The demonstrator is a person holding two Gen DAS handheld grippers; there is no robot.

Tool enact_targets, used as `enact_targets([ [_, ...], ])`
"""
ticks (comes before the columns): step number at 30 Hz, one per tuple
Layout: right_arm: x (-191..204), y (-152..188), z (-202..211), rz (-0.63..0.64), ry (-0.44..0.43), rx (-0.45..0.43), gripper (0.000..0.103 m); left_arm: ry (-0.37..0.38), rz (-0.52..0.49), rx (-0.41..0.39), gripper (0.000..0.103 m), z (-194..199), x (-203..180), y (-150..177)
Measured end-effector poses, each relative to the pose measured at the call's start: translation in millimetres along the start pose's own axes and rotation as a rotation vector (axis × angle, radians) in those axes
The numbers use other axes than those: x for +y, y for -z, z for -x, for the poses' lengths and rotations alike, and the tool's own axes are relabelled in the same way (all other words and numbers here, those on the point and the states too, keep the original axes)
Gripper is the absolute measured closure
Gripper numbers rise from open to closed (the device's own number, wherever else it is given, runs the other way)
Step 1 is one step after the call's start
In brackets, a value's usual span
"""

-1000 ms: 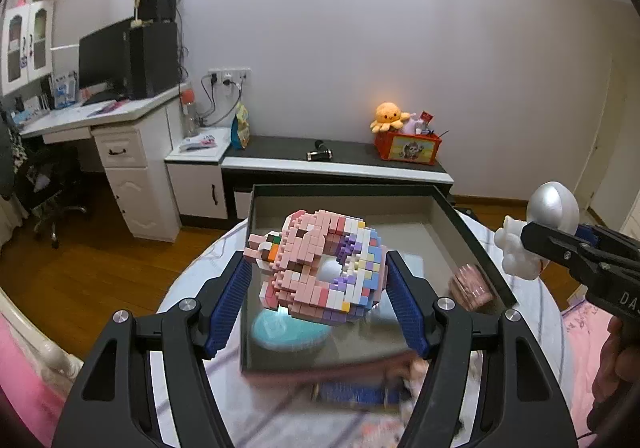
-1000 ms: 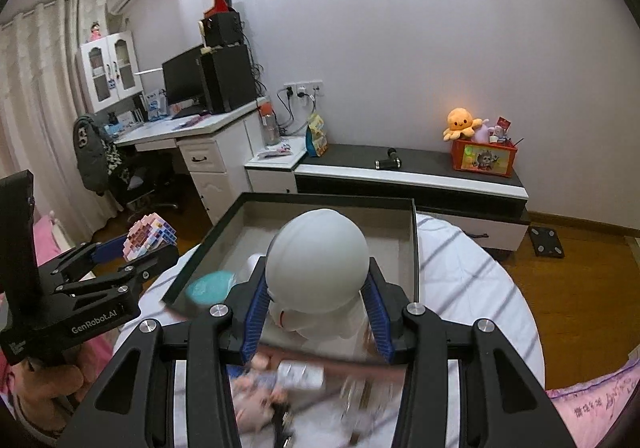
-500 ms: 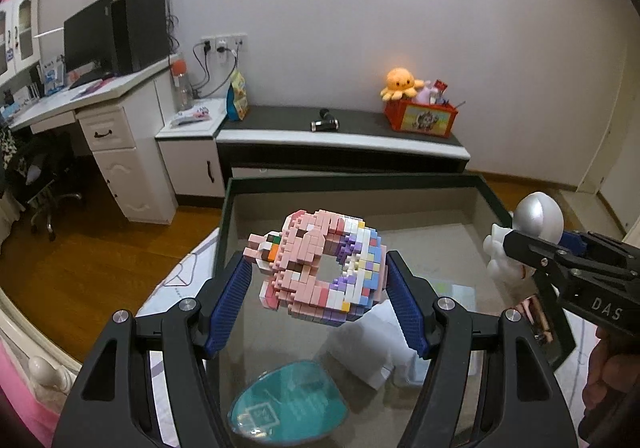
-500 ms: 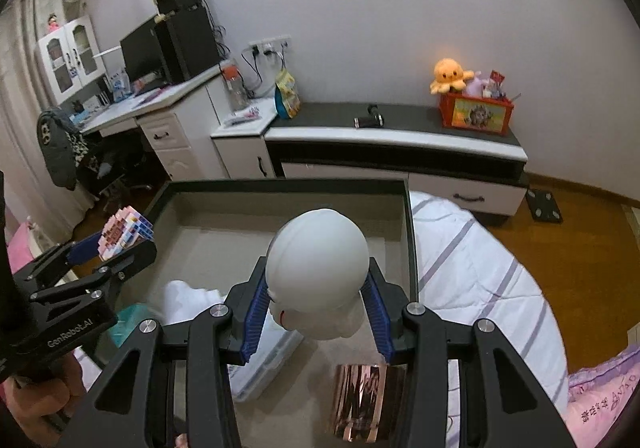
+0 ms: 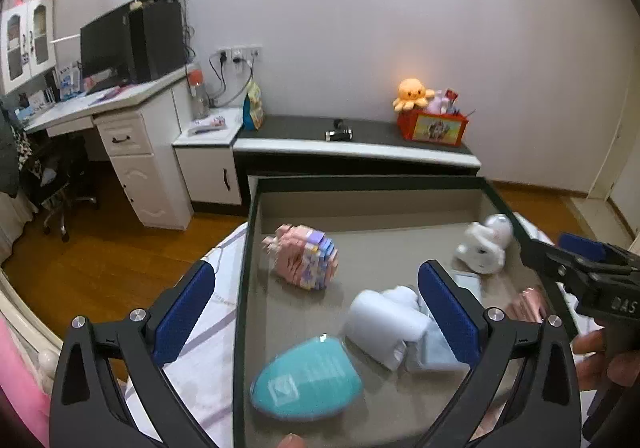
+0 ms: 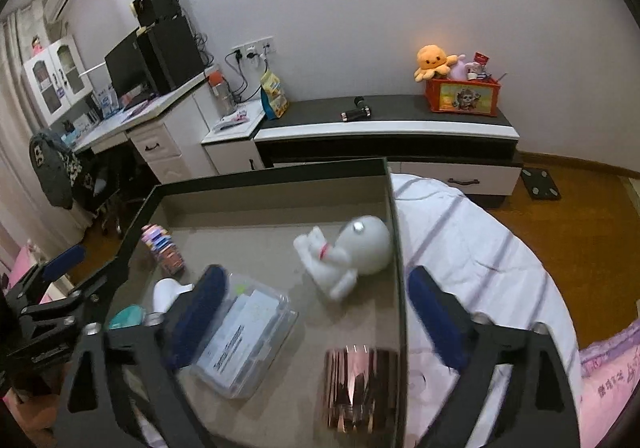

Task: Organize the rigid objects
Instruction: 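Lower the block figure and lamp into the pink box, open both tools, then move both tools back toward the remaining items on the bed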

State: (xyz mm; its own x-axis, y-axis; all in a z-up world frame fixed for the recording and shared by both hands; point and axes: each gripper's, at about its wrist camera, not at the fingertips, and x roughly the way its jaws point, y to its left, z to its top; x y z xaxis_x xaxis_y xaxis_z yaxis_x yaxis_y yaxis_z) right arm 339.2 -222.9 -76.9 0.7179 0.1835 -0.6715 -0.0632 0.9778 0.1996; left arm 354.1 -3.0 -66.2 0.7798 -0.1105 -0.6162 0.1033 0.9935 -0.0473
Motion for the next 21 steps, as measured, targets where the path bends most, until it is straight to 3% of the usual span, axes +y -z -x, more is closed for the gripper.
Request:
enact_targets([
  [10, 12, 42, 100, -0.009, -0.025, -0.115, 0.000, 0.028, -0.005, -0.137, 0.000, 121, -13, 36],
  [21, 36, 97, 186, 0.026, -0.019, -0.211, 0.000, 0.025, 0.012, -0.181, 0.000, 203, -21, 80],
])
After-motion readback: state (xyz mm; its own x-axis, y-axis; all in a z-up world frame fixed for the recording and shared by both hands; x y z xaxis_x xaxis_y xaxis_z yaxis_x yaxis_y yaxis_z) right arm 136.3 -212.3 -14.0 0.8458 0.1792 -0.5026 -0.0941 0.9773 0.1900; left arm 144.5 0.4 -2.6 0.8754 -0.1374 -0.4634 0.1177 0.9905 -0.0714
